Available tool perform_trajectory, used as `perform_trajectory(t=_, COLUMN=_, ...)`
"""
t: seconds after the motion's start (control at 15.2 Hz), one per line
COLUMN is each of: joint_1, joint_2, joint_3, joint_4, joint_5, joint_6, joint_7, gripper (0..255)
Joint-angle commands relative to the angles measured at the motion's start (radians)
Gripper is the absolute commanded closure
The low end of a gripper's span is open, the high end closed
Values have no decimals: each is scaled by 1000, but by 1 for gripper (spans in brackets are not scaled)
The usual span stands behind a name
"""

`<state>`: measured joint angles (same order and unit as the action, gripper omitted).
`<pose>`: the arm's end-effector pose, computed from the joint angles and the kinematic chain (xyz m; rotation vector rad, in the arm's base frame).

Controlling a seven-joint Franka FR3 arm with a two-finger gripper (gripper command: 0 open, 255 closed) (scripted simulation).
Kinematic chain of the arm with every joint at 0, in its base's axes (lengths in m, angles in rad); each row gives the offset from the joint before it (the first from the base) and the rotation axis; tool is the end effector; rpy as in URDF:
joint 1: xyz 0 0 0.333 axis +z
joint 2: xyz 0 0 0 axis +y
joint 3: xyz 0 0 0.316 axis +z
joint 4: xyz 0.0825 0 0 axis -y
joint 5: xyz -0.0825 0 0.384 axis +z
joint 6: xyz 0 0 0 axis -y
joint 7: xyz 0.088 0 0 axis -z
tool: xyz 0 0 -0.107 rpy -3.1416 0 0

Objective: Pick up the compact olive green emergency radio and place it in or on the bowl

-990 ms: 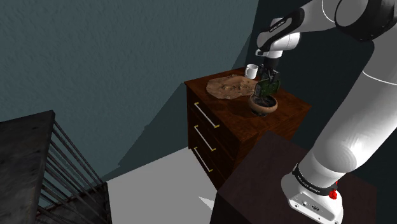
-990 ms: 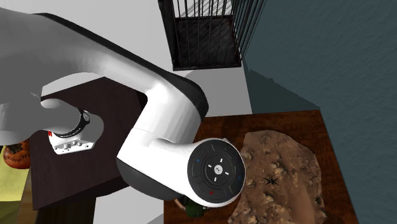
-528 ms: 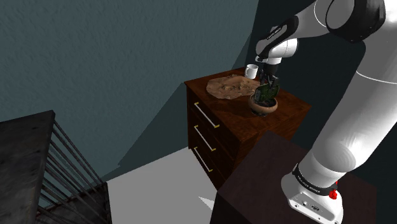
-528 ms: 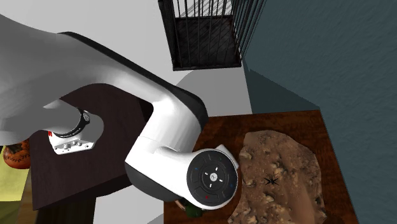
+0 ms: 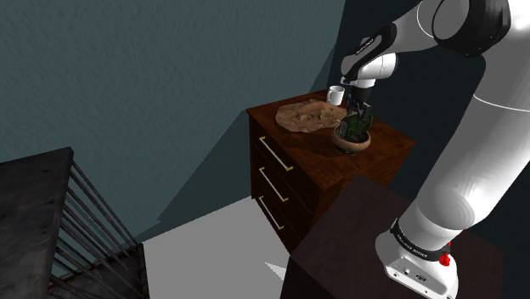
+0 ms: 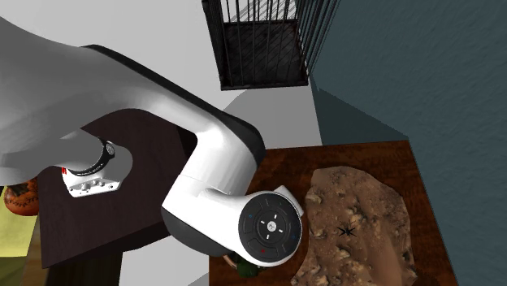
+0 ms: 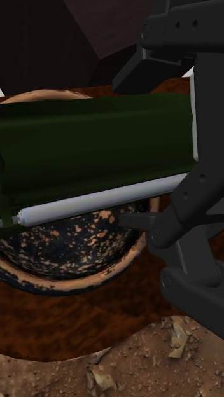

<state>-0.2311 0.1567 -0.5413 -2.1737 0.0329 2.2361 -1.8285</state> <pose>0.3919 -0.3772 0.3248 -2.6800 -1.5298 0.1119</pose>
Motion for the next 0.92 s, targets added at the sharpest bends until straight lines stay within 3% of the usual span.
perform_trajectory(t=0.0, joint_1=0, joint_2=0, joint_3=0, joint_4=1, joint_5=0, joint_6=0, joint_7=0, gripper=0)
perform_trajectory(t=0.33, joint_1=0, joint_2=-1, joint_3=0, joint_4=0, joint_5=0, joint_6=0, joint_7=0, gripper=0)
perform_trajectory(t=0.59, joint_1=12, joint_2=-69, joint_3=-6, joint_4=64, joint_5=-43, joint_6=-122, joint_7=31, gripper=0)
perform_trajectory(t=0.86, joint_1=12, joint_2=-69, joint_3=-5, joint_4=64, joint_5=-43, joint_6=-122, joint_7=31, gripper=0)
